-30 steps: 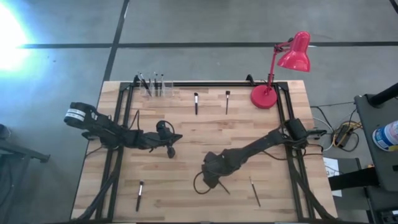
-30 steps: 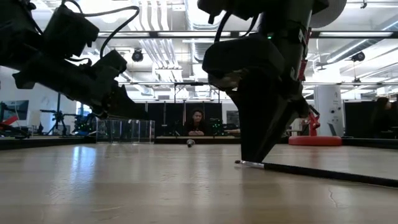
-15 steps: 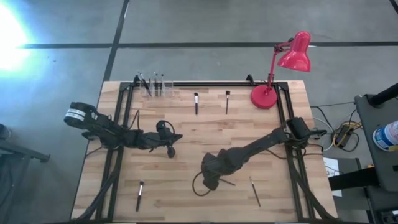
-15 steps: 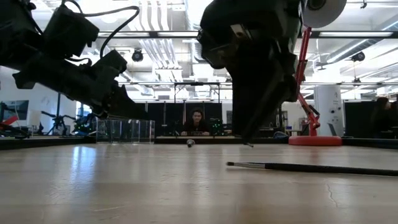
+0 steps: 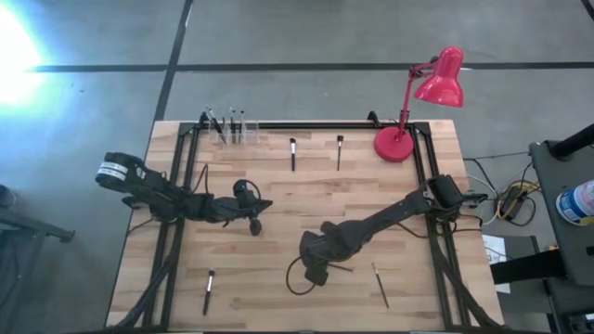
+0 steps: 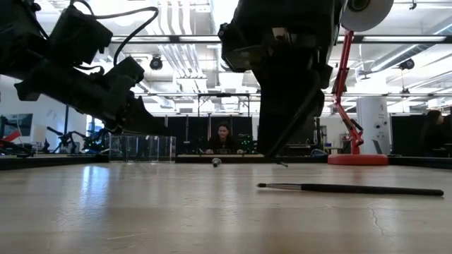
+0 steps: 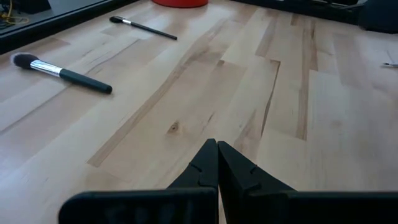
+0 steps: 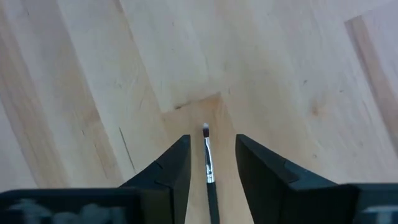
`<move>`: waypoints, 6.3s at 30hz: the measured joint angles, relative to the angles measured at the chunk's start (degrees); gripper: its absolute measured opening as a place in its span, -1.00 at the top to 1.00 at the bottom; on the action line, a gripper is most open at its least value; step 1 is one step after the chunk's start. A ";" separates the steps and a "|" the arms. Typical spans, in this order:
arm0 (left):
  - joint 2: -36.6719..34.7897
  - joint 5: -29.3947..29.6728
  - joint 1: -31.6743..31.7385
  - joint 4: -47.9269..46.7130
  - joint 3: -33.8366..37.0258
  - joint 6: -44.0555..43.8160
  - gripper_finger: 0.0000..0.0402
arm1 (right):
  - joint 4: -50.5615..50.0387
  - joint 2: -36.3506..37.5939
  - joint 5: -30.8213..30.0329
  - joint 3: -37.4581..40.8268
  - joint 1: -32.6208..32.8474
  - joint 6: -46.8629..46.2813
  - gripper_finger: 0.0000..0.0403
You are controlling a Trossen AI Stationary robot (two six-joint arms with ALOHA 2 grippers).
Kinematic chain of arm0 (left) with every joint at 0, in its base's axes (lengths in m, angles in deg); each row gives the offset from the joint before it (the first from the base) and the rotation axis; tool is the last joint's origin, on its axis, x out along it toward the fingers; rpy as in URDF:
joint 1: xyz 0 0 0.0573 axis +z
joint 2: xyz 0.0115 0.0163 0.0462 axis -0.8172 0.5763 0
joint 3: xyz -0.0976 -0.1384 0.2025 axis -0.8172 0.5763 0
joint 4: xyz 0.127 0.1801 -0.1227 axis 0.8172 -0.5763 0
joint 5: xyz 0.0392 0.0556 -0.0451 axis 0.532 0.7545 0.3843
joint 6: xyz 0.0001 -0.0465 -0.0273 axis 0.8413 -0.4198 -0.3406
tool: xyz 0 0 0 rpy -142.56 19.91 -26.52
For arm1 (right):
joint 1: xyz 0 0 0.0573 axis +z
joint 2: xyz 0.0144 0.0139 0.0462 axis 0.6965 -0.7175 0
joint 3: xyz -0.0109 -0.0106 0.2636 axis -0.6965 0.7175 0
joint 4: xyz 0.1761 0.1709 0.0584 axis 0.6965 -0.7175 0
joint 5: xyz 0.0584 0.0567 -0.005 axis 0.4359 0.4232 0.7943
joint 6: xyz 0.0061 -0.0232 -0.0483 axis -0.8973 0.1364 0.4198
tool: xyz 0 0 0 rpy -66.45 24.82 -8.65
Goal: Pick & Place Makeup Brushes
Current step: Put the eyeshadow brush into the transparent organizer
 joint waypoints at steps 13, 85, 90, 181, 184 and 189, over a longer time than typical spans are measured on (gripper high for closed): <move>-0.02 0.00 0.04 -0.20 -0.17 0.00 1.00 | -3.66 -8.55 -0.45 -5.68 0.70 3.85 0.42; 9.47 -13.94 -10.02 15.68 -24.20 15.90 0.51 | 92.93 21.57 -21.91 36.72 1.75 46.53 0.96; 10.16 -13.73 -9.86 15.90 -25.93 16.55 0.51 | 93.51 21.57 -21.87 36.72 1.75 47.06 0.96; -5.78 -8.63 58.72 -48.22 -32.66 7.41 0.97 | 71.03 25.79 -36.05 41.03 -1.07 45.37 0.96; -3.76 -8.50 58.75 -48.56 -32.79 7.39 0.97 | 71.01 25.79 -36.05 41.04 -1.07 45.40 0.96; -2.52 -8.35 58.75 -49.94 -32.81 7.11 0.96 | 70.98 25.79 -36.05 41.05 -1.07 45.40 0.96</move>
